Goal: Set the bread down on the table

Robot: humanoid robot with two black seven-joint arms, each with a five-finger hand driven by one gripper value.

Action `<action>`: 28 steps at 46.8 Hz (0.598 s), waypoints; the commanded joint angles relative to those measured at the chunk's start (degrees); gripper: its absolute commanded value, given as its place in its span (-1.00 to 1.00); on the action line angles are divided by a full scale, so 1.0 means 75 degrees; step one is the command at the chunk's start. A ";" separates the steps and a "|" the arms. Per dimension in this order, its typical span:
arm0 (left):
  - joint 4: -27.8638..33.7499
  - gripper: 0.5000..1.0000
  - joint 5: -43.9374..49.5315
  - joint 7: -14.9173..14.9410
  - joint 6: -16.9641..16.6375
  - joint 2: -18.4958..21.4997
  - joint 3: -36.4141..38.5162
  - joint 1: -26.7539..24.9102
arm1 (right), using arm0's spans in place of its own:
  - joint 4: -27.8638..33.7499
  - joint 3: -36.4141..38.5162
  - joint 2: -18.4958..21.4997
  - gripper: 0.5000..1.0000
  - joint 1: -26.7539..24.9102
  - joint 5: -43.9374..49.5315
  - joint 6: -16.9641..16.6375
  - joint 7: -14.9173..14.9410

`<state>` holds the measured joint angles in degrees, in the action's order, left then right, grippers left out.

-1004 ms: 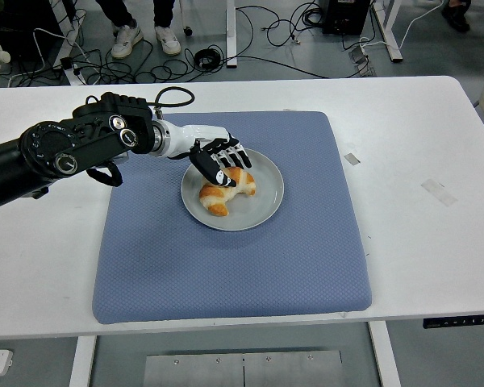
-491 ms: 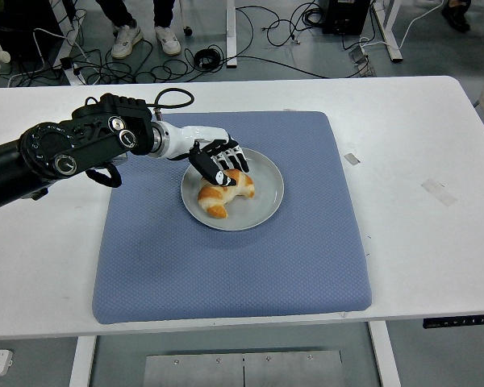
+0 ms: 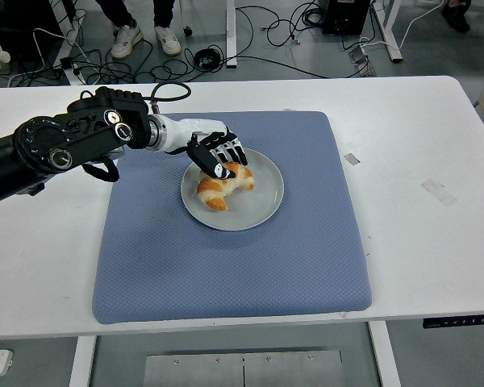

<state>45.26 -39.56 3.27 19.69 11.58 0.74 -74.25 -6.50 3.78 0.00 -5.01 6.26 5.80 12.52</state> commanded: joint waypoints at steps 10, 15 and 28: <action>-0.0012 -0.58 0.0037 -0.0014 0.0012 0.0342 -0.0169 -0.0144 | 0.0000 0.0000 0.0000 1.00 0.0000 -0.0003 0.0000 0.0006; -0.0035 -0.58 0.0037 -0.0014 0.0000 0.0529 -0.0181 -0.0144 | 0.0000 0.0000 0.0000 1.00 0.0000 -0.0003 0.0000 0.0006; -0.0152 -0.58 0.0037 -0.0096 0.0000 0.1069 -0.0368 -0.0085 | -0.0024 0.0012 0.0000 1.00 0.0000 -0.0003 0.0000 0.0006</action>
<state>44.67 -39.28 2.60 19.64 19.10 -1.67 -75.12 -6.66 3.79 0.00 -5.01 6.25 5.80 12.54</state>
